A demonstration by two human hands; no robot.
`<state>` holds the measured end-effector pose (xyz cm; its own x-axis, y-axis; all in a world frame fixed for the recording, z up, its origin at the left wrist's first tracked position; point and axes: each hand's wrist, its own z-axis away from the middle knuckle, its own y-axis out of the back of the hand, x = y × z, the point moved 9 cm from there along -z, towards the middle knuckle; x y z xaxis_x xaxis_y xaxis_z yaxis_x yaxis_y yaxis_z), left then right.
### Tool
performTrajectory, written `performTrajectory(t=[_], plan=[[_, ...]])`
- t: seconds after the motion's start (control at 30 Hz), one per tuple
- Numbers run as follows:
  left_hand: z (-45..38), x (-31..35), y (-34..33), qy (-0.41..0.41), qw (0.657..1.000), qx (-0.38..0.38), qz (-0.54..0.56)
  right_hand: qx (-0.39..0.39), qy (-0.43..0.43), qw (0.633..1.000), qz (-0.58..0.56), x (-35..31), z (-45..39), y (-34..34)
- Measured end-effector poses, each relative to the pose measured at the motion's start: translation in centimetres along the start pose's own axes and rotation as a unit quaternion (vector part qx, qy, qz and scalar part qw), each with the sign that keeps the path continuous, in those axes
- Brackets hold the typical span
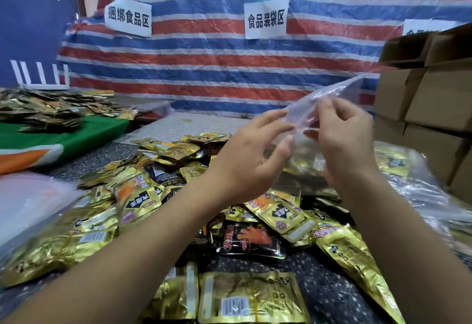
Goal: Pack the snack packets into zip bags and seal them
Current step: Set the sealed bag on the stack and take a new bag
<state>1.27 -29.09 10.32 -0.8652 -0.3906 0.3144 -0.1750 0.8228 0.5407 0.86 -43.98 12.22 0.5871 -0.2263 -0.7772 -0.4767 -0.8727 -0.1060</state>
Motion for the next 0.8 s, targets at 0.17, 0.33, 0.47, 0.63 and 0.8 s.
performTrajectory(t=[0.17,0.33,0.47,0.63,0.8], plan=[[-0.2,0.3,3.0,0.033,0.989,0.139,0.027,0.032,0.358,0.885,0.297,-5.3,1.5,-0.5],[-0.4,-2.7,0.9,0.164,0.986,0.022,0.039,-0.150,0.186,0.913,0.331,-0.2,1.0,-3.8],[0.6,-4.4,-1.6,0.202,0.975,-0.085,-0.027,-0.253,0.045,0.921,0.294,3.5,1.4,-5.3],[0.9,-4.9,-1.5,0.212,0.973,-0.094,-0.003,-0.270,-0.072,0.942,0.183,5.7,1.5,-4.9],[0.5,-4.2,-1.2,0.164,0.981,-0.106,-0.011,-0.298,-0.153,0.941,0.042,5.9,2.1,-5.1]])
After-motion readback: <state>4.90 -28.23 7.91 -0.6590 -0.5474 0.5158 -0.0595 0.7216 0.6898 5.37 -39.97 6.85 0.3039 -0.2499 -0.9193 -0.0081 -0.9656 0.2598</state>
